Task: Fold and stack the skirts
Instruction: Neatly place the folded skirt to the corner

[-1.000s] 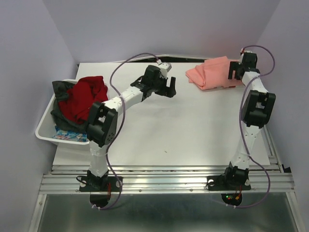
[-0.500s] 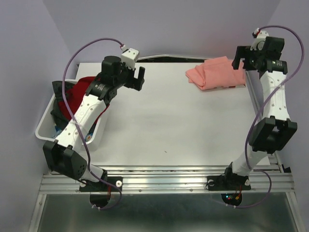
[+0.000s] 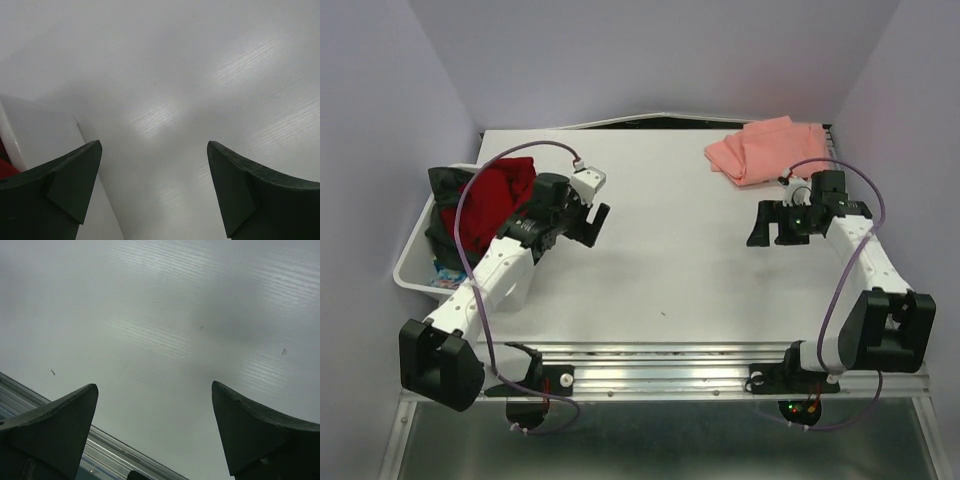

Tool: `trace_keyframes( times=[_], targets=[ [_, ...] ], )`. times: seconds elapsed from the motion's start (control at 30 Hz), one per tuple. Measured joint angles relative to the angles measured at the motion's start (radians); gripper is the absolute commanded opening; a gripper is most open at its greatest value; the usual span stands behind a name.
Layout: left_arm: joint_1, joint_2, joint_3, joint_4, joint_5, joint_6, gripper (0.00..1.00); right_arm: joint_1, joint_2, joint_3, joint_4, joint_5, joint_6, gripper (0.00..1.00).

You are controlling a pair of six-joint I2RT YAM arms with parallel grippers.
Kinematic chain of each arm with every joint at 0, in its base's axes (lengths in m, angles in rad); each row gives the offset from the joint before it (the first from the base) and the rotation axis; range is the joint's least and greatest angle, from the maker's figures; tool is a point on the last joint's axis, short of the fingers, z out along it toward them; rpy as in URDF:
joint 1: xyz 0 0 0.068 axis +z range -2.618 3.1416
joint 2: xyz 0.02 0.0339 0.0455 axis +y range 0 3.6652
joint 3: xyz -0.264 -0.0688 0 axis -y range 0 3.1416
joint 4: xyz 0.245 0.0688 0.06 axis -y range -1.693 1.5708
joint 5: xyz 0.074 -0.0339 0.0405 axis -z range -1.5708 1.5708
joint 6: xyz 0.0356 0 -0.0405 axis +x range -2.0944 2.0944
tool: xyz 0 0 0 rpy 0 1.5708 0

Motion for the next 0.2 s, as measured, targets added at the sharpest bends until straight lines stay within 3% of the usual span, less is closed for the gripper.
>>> trace_keyframes(
  times=[0.2],
  targets=[
    [-0.001, -0.016, -0.076, 0.002, -0.002, 0.018, 0.99, 0.054, -0.173, -0.080, 0.018, 0.027, -0.005, 1.00]
  ],
)
